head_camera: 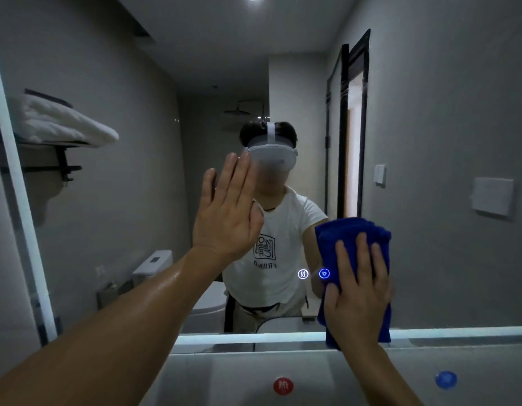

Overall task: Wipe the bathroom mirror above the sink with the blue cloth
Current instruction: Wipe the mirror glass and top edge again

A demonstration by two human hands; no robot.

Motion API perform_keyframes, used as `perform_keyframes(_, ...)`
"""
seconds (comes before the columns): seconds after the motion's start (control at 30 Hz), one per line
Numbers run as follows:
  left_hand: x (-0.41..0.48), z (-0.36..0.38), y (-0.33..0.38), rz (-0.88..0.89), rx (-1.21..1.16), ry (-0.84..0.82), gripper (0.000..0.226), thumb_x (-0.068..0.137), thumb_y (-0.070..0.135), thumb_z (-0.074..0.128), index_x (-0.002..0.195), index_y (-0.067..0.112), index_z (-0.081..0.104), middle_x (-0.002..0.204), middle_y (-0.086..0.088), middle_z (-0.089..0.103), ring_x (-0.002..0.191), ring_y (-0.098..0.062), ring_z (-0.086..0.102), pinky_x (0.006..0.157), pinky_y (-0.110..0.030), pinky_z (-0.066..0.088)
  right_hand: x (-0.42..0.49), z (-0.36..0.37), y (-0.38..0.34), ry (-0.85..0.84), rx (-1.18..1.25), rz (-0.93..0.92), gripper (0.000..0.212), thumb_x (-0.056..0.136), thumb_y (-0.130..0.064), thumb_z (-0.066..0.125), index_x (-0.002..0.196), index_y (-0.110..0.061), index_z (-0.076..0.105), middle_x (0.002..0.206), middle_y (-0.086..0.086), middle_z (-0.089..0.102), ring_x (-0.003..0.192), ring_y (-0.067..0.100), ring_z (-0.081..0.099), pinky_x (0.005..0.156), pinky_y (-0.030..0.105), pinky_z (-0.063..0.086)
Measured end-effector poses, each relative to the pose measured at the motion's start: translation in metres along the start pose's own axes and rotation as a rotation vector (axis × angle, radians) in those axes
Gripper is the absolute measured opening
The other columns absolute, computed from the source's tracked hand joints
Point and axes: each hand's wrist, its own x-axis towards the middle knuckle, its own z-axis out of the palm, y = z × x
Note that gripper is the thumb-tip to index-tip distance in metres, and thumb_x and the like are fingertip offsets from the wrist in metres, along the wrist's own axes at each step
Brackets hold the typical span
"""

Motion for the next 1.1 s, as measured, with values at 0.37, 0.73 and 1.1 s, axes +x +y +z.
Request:
perform_keyframes(0.37, 0.000, 0.002, 0.000, 0.016, 0.016, 0.055, 0.063, 0.098, 0.033, 0.029, 0.154, 0.005, 0.027, 0.163, -0.014, 0.024, 0.151, -0.029, 0.020, 0.118, -0.056, 0.020, 0.111, -0.022, 0.000, 0.160, 0.035, -0.148, 0.071, 0.080, -0.011, 0.049, 0.150, -0.017, 0.039, 0.159, 0.011, 0.030, 0.146, 0.032, 0.021, 0.110, 0.058, 0.027)
perform_keyframes(0.73, 0.002, -0.002, 0.002, 0.021, 0.049, 0.074, 0.060, 0.100, 0.033, 0.027, 0.152, 0.004, 0.032, 0.161, -0.014, 0.027, 0.149, -0.030, 0.024, 0.116, -0.056, 0.024, 0.158, -0.036, -0.001, 0.112, 0.014, -0.441, 0.064, 0.084, -0.019, 0.050, 0.147, -0.019, 0.041, 0.158, 0.010, 0.033, 0.146, 0.031, 0.022, 0.111, 0.052, 0.023)
perform_keyframes(1.1, 0.043, -0.034, -0.018, 0.076, -0.034, 0.148, 0.045, 0.089, 0.033, 0.043, 0.121, 0.007, 0.063, 0.124, -0.017, 0.061, 0.117, -0.028, 0.046, 0.104, -0.043, 0.029, 0.141, -0.030, 0.015, -0.089, -0.149, -0.958, 0.068, 0.084, -0.030, 0.052, 0.151, -0.031, 0.036, 0.161, 0.000, 0.027, 0.149, 0.026, 0.022, 0.112, 0.053, 0.030)
